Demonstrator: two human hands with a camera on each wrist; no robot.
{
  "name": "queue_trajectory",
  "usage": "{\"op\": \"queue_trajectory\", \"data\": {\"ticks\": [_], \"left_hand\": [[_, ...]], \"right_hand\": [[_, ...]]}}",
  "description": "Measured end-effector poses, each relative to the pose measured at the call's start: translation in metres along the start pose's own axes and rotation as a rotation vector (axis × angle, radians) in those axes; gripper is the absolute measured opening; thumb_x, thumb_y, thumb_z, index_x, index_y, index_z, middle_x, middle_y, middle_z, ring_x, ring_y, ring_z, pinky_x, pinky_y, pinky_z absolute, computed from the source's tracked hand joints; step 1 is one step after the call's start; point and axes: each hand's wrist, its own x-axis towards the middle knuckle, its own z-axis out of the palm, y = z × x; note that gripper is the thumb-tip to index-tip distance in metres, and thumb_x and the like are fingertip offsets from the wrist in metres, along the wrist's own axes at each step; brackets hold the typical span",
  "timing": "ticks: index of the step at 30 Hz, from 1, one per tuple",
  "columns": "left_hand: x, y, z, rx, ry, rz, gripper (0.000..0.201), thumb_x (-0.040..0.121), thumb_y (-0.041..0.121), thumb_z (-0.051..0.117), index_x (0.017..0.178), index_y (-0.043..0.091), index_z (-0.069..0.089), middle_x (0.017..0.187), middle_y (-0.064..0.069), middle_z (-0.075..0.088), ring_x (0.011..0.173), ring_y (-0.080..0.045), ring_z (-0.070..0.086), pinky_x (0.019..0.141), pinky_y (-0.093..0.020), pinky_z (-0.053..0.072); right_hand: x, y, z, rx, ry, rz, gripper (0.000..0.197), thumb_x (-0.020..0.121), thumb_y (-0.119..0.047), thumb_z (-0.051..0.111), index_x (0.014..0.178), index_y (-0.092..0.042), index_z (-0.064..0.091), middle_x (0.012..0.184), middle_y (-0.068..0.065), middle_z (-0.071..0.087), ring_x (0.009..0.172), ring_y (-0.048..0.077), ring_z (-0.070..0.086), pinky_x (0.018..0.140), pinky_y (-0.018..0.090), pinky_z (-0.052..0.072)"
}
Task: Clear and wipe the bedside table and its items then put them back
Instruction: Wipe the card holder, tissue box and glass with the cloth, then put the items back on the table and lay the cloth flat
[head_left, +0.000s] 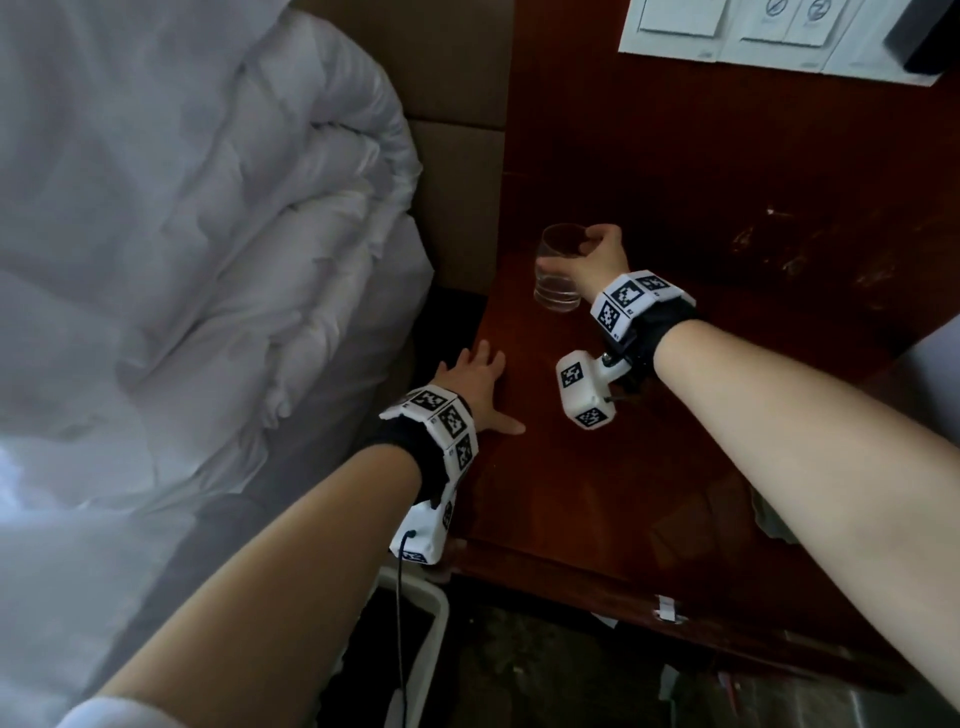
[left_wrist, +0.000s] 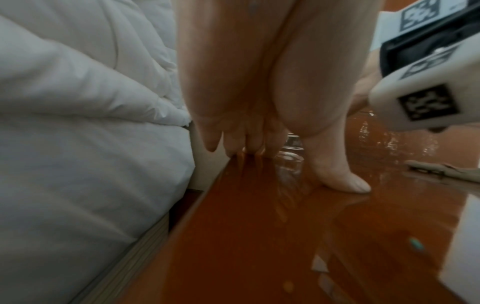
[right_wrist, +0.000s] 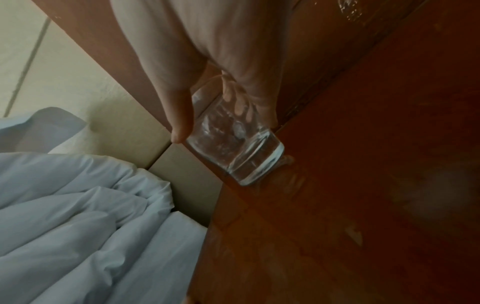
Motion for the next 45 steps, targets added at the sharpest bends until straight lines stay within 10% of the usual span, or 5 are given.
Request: {"op": "queue_trajectory", "data": {"ticks": [15, 24, 35, 45], "left_hand": [[0.001, 0.001, -0.006, 0.006, 0.001, 0.004, 0.106, 0.078, 0.05, 0.067, 0.151, 0.015, -0.001, 0.158, -0.009, -0.009, 0.146, -0.031, 0.0, 0.119, -0.045, 0.005], [-0.008, 0.012, -0.041, -0.044, 0.003, -0.039, 0.09, 0.078, 0.041, 0.072, 0.147, 0.011, 0.023, 0.151, -0.009, 0.031, 0.136, -0.026, 0.035, 0.109, -0.034, 0.034], [-0.098, 0.007, -0.175, -0.314, 0.761, -0.006, 0.032, 0.085, 0.029, 0.065, 0.111, 0.011, 0.064, 0.111, -0.008, 0.067, 0.107, -0.025, 0.06, 0.09, -0.028, 0.045], [-0.252, -0.03, -0.256, -0.33, 1.105, -0.014, 0.022, 0.088, 0.026, 0.061, 0.102, 0.01, 0.067, 0.097, -0.011, 0.071, 0.093, -0.026, 0.064, 0.077, -0.028, 0.047]], "right_hand": [[-0.003, 0.001, -0.001, -0.037, -0.049, -0.046, 0.103, 0.071, -0.029, 0.08, 0.148, -0.021, 0.013, 0.151, 0.012, 0.025, 0.137, 0.029, 0.031, 0.111, 0.042, 0.031], [-0.038, -0.033, -0.046, -0.081, 0.005, -0.207, 0.053, 0.083, -0.033, 0.069, 0.131, -0.022, 0.049, 0.124, 0.008, 0.053, 0.114, 0.02, 0.053, 0.087, 0.025, 0.041], [-0.101, -0.161, -0.066, 0.126, -0.011, -0.44, 0.012, 0.087, -0.018, 0.063, 0.095, -0.011, 0.067, 0.075, 0.001, 0.062, 0.065, 0.009, 0.057, 0.067, 0.029, 0.05], [-0.179, -0.281, -0.029, 0.274, -0.128, -0.646, 0.004, 0.088, -0.011, 0.061, 0.088, -0.009, 0.065, 0.065, -0.002, 0.058, 0.052, 0.009, 0.053, 0.049, 0.019, 0.044]]}}
